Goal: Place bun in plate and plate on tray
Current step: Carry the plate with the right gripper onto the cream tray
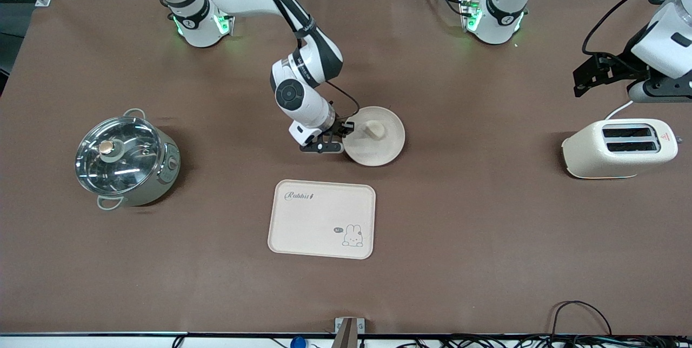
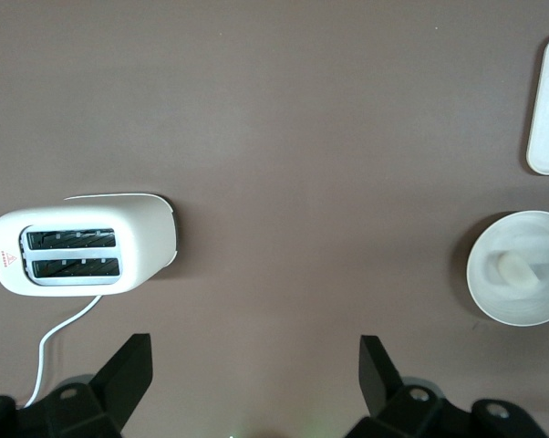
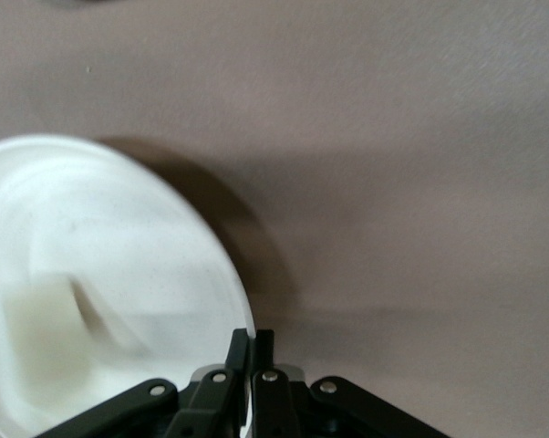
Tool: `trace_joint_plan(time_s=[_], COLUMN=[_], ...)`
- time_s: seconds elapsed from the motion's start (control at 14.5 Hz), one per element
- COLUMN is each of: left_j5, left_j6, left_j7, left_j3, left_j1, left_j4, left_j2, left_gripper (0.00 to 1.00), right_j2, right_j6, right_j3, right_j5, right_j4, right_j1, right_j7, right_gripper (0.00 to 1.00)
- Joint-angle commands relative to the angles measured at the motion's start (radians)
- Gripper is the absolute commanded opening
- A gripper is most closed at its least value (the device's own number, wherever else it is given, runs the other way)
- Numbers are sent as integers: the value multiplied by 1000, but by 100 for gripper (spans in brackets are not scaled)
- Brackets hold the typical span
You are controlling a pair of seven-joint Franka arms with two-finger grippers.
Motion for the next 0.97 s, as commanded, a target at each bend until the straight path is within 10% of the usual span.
trace_joint_plan(time_s=[0.0,0.42,0.9], left_j5=[-12,-7,-6], left_j6=[-16,-16,-19], left_j7=[23,23,15], left_j3=[0,4,-3], left_j1=[3,5,3], left_j4=[-28,-23,-24], left_j2=[-29,-43,-50], left_gripper=[100,100,100], right_j2=[-23,-38,150], right_j6=[-6,-71,-57], right_j3=[-7,-132,-136], right_j5=[13,-16,-56], right_j4=[13,143,318], right_j1=[-47,-142,-231], right_j7=[-20,-72,-67], right_gripper=[0,0,1])
